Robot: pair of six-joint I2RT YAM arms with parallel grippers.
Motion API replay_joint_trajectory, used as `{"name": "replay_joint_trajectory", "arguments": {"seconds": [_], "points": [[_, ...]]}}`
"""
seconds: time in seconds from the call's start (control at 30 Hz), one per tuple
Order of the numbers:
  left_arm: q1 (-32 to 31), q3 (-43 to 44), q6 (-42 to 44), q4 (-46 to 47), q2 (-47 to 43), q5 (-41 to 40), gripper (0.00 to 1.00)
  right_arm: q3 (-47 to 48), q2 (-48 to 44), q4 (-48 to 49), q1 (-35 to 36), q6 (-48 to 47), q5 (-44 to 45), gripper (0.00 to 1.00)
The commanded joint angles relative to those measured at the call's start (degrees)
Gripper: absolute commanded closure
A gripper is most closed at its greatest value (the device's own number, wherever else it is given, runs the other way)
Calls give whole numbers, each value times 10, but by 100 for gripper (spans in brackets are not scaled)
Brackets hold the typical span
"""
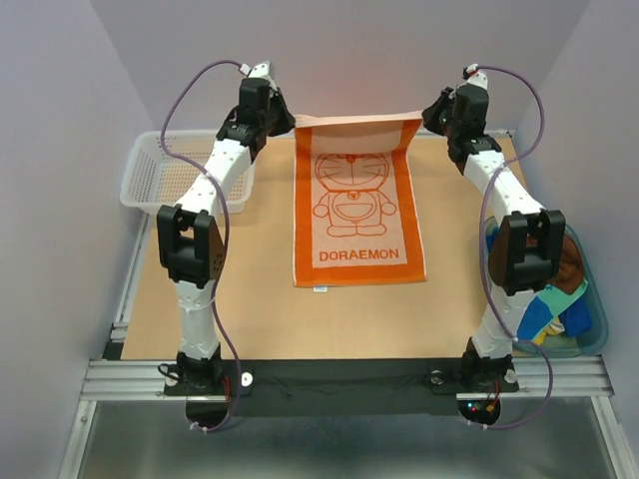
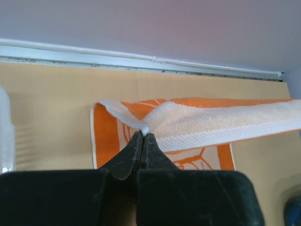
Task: Fold and stack the towels
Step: Fold the towel
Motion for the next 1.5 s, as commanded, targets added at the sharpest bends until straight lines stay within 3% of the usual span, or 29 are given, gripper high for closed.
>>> {"name": "replay_joint_trajectory", "arguments": {"seconds": [0.0, 0.23, 0.4, 0.77, 1.23, 1.47], "points": [[11, 1, 20, 11, -33, -25, 100, -7, -55, 46, -26, -21, 42, 100], [12, 34, 27, -14, -39, -18, 100, 7, -71, 47, -36, -21, 42, 100], [11, 3, 16, -31, -61, 0, 100, -49, -112, 46, -36, -11, 24, 99], [10, -206, 7, -43, -178, 3, 100, -270, -236, 45, -37, 55, -22, 99], [-17, -375, -9, -49, -284, -7, 100, -377, -340, 10, -37, 71, -50, 99], [-27, -411, -15, -50, -310, -12, 100, -423, -378, 7, -37, 89, -68, 100]]}}
